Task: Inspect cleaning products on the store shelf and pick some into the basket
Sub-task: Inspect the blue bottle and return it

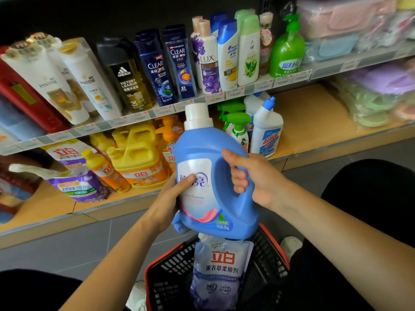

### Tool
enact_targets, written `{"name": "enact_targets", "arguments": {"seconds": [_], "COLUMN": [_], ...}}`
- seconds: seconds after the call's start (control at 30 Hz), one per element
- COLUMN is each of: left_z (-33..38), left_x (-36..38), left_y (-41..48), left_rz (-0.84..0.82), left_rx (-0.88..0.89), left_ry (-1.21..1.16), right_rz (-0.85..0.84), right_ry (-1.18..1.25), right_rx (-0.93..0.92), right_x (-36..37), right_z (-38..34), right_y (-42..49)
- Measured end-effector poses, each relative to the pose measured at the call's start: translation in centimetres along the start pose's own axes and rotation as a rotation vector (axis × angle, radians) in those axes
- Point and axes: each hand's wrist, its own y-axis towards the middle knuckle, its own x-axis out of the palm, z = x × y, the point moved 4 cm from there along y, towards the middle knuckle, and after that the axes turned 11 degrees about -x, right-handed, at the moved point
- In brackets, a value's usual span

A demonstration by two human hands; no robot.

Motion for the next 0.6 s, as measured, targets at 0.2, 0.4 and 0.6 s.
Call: {"name": "enact_targets", "arguments": {"seconds": [0.2,0.4,0.6], "left_z": [0.8,1.3,2.7], "left_x": [-0.2,1.9,2.1], "left_y": [-0.1,-1.1,-2.9], "left_rz": [-0.021,-0.033,-0.079], "left_rx": [0.003,-0.129,-0.132], "left_ry": [0.011,-0.280,-0.297], "right_rz": [0.053,-0.167,-0.257], "right_ry": [0.163,0.210,0.027], "right_rx": [0.040,-0.082,-0.144], "right_x": [-0.6,-0.2,-0.3], "right_z": [-1.3,-3.7,-5.4], "right_y": [0.4,-0.1,-1.6]}}
